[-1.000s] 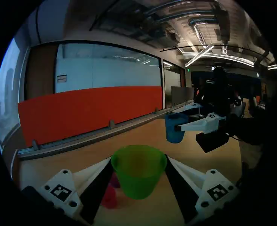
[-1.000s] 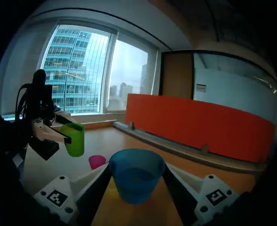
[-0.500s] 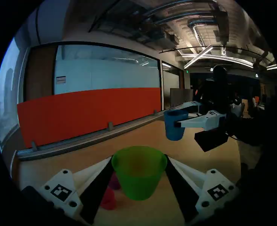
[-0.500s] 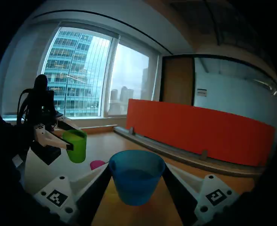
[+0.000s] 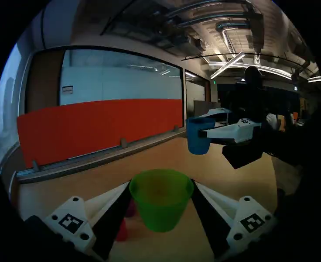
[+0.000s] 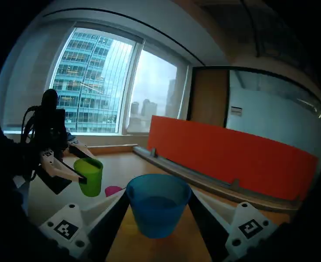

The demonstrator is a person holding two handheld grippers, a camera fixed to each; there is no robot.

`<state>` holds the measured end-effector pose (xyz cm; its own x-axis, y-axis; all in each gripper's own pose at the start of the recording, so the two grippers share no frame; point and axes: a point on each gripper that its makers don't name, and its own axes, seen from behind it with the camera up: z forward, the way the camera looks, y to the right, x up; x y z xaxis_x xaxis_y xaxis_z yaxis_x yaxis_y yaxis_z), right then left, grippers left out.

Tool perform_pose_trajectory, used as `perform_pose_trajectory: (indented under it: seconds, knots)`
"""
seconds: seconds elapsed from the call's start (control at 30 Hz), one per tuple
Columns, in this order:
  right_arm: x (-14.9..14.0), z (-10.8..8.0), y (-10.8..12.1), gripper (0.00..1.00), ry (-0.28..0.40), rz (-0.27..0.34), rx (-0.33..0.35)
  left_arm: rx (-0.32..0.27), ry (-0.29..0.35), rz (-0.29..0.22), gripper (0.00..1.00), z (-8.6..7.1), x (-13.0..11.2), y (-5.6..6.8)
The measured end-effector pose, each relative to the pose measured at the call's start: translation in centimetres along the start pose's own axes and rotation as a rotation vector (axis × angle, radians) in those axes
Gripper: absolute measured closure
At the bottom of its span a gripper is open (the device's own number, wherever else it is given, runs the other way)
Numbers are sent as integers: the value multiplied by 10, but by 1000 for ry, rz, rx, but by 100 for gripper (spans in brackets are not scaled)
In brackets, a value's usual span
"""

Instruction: Pour water

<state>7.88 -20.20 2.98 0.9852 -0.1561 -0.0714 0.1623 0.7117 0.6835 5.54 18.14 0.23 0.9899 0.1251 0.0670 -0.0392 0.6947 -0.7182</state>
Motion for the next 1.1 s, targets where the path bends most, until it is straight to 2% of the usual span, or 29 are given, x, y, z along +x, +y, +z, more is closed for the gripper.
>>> perform_pose_trajectory:
  seconds: [0.3, 0.8, 1.1]
  knots:
    - [12, -2, -3, 8, 0, -65, 16, -22, -11, -1, 10, 5, -10, 9]
    - [41, 0, -9, 8, 5, -202, 38, -56, 11, -15, 10, 12, -8, 28]
    - [59, 3, -6, 8, 6, -307, 34, -72, 33, -13, 10, 16, -2, 37]
